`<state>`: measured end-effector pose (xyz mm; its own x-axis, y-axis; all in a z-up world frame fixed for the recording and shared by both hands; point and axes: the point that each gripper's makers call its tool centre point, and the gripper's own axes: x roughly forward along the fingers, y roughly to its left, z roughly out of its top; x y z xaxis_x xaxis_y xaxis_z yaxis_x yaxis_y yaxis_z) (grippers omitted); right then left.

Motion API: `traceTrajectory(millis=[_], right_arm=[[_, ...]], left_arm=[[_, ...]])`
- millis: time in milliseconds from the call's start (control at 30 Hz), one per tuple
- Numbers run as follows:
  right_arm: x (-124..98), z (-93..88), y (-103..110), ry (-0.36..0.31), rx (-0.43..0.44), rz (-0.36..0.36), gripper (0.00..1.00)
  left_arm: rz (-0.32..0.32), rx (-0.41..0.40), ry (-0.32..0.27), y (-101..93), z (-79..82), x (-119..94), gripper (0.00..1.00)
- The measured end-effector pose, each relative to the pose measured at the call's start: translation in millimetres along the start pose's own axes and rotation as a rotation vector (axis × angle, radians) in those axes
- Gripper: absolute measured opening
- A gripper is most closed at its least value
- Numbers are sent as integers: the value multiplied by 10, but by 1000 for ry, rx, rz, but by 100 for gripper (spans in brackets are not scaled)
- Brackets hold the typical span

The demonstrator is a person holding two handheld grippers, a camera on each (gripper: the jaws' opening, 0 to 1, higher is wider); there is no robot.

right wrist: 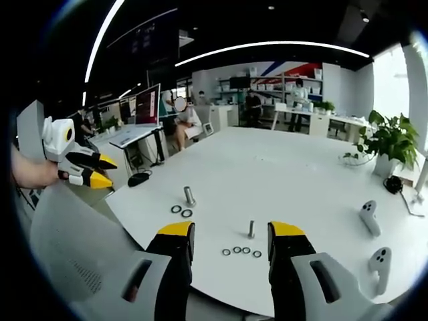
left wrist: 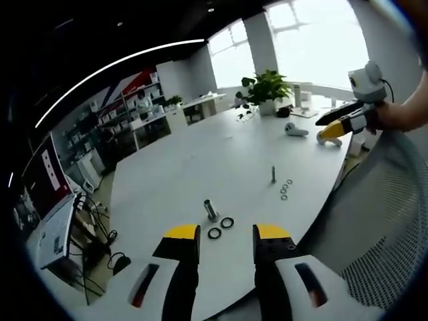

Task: Place the washer onto the threaded stud by aligning its center hole with the stud, sliding it down to the base, and recovering from edge contact or off-axis alignment until the washer reaches the visible bottom stop.

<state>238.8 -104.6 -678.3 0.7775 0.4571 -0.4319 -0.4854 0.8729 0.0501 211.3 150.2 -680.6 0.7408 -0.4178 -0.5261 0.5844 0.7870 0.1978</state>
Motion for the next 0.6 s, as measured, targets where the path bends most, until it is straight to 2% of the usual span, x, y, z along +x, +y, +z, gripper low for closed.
traceTrajectory(millis=[600], right_arm=[[-1,-18,-9,11,4,-8,46]], left_arm=[[-9,4,5,-26,-15,-6,29]])
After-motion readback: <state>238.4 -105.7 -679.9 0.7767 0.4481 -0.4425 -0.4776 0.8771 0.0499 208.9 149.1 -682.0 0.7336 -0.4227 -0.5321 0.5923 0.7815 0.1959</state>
